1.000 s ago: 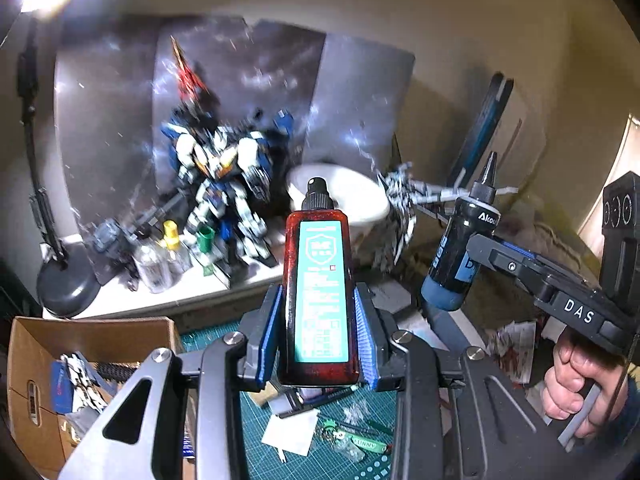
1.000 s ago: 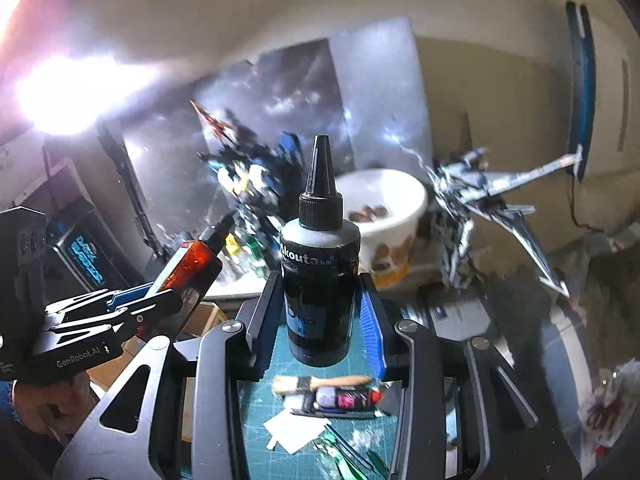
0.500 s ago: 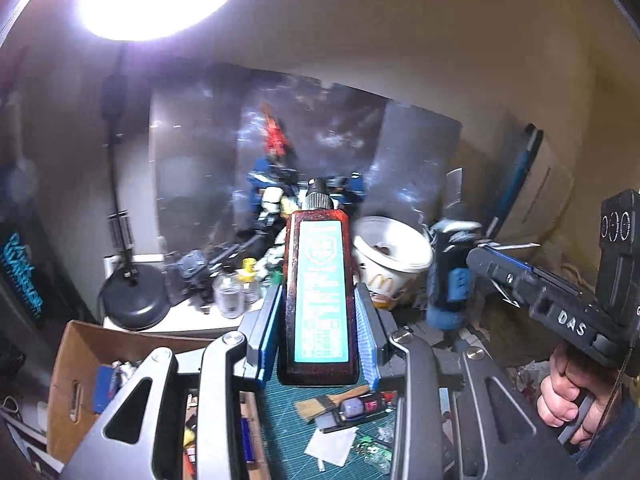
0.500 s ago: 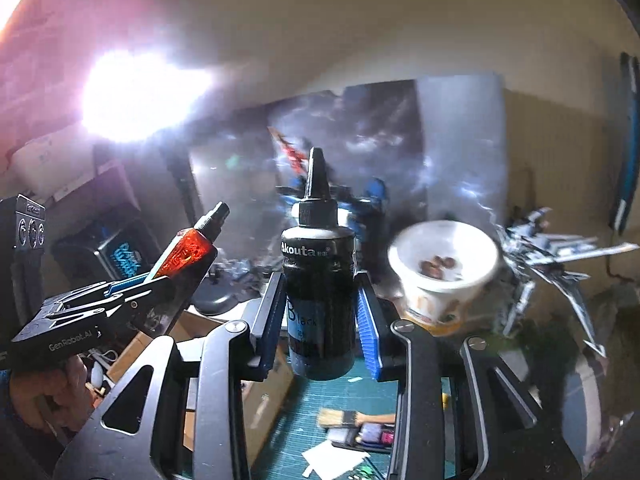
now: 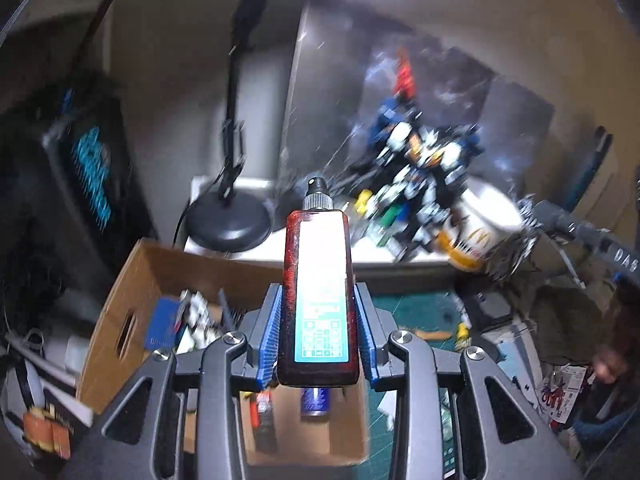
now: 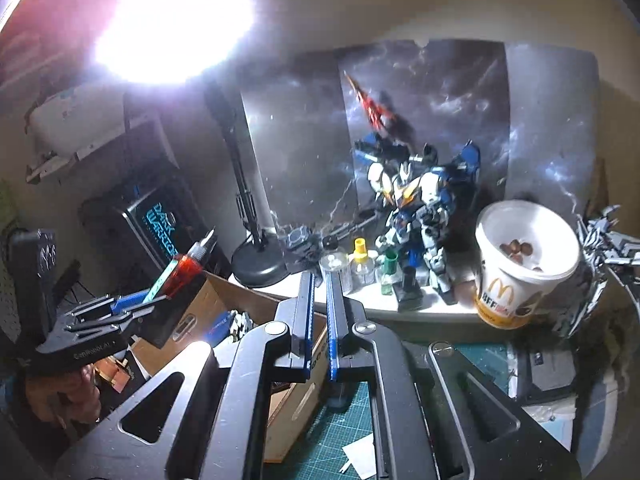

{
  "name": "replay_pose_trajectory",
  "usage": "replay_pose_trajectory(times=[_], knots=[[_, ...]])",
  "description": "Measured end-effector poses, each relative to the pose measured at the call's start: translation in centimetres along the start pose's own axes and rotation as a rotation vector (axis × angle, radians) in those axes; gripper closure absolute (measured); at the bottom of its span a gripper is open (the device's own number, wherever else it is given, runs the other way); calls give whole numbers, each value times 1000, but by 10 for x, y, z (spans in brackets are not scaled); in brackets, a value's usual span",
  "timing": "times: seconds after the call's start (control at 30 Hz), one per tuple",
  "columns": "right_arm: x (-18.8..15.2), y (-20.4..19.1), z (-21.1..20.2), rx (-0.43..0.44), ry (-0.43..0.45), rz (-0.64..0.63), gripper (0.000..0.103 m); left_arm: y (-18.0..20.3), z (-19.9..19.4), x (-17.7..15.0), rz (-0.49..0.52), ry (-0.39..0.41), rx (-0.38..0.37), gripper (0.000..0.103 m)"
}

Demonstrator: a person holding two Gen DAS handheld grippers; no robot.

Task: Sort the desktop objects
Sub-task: 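Carry the brown bottle and black nozzle bottle toward the cardboard box, then release the brown bottle into the box with the left tool while the right tool drops the black bottle in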

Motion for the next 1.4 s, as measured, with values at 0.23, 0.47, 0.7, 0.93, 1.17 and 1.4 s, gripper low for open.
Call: replay_pose_trajectory(times=[0.23, 0.47, 0.7, 0.93, 1.17, 1.4], knots=[[-42, 38, 80, 25, -184, 80, 96, 3, 16, -15, -21, -49, -26, 69], [-80, 73, 161, 56, -364, 147, 95, 4, 38, -22, -47, -97, 7, 69], [-87, 97, 243, 40, -475, 158, 75, -32, 96, -40, -147, -276, 89, 69], [-78, 119, 302, -35, -539, 144, 59, -65, 133, -60, -225, -416, 139, 69], [-86, 115, 339, -36, -627, 133, 56, -91, 160, -71, -306, -551, 168, 69], [-99, 115, 343, -80, -645, 134, 64, -99, 160, -66, -309, -581, 198, 68]])
Point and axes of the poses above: each gripper's, at about its wrist camera, not at the fingertips, and z roughly the way its jaws point, y to its right, x to its top, the point moved 2 cm from there along z, roughly the way its jaws point, and after that the axes turned 13 degrees about -y, right-handed, at the moved point
